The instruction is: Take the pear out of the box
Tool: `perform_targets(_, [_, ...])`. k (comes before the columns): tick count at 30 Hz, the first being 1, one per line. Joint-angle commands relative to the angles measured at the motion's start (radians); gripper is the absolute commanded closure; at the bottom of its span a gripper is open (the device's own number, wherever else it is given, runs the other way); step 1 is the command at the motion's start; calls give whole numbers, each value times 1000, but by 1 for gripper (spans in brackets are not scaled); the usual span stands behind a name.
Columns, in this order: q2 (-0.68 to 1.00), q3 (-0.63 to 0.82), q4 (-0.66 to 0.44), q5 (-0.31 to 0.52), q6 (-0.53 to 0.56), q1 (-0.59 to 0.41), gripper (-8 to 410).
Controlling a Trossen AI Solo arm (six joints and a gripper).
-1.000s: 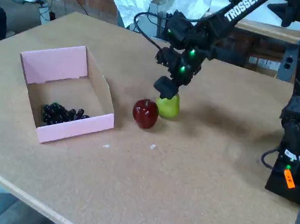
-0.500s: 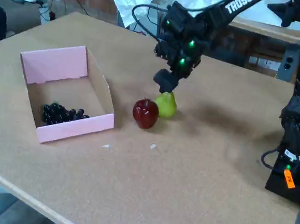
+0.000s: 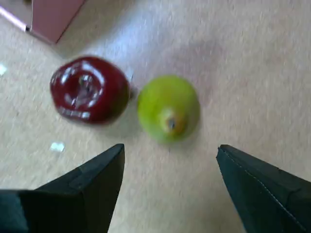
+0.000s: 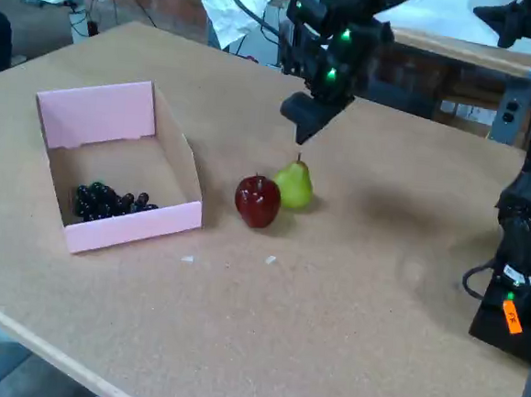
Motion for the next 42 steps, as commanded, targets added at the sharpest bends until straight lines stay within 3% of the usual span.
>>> perform_targets(1, [-43, 2, -76, 5, 21, 0, 140])
perform_targets(19, [-285, -4, -423, 5, 61, 16, 140])
perform_targets(42, [-296, -4, -429, 2, 63, 18, 140])
